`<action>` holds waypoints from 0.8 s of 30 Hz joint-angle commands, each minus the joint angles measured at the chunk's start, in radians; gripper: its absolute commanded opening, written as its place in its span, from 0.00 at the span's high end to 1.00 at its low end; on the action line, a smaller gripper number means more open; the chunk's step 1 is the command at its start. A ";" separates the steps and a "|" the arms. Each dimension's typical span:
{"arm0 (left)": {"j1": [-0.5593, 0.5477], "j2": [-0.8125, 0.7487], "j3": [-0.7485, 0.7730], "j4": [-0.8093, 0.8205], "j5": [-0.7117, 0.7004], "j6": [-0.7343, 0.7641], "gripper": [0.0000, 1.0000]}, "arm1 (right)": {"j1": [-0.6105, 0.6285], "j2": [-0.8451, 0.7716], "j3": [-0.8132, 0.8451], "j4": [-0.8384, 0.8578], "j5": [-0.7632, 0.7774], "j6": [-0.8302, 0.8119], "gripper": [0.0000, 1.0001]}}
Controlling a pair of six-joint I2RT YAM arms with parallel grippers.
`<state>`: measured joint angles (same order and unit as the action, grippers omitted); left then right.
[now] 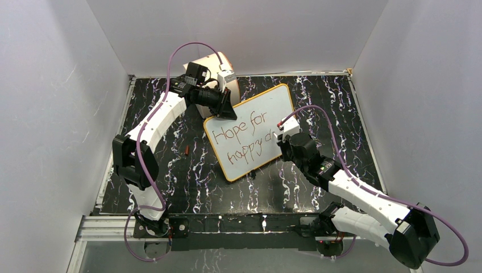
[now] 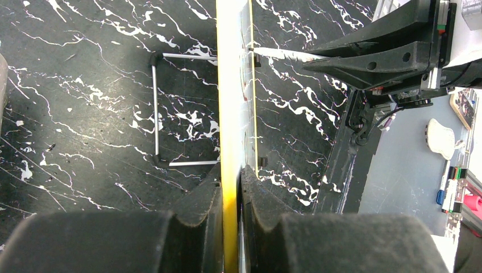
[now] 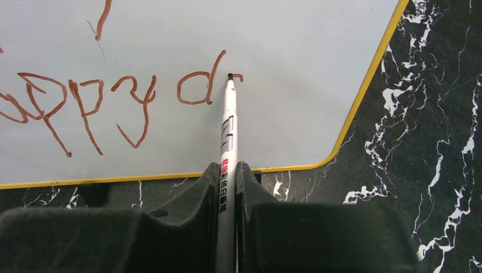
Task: Write a sentence on the whiteboard
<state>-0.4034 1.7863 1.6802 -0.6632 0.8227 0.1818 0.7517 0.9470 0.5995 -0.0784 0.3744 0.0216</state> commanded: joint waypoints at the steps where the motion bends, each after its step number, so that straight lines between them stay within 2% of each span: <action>1: -0.037 0.026 -0.012 -0.104 -0.048 0.070 1.00 | -0.002 -0.012 0.030 0.046 -0.059 -0.009 1.00; 13: -0.037 0.026 -0.012 -0.104 -0.052 0.068 1.00 | -0.002 0.008 0.032 -0.040 -0.071 0.030 1.00; 24: -0.037 0.026 -0.012 -0.104 -0.051 0.068 1.00 | -0.003 -0.011 0.020 -0.069 0.001 0.052 1.00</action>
<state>-0.4034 1.7897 1.6840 -0.6655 0.8227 0.1818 0.7521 0.9443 0.5995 -0.1394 0.3386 0.0544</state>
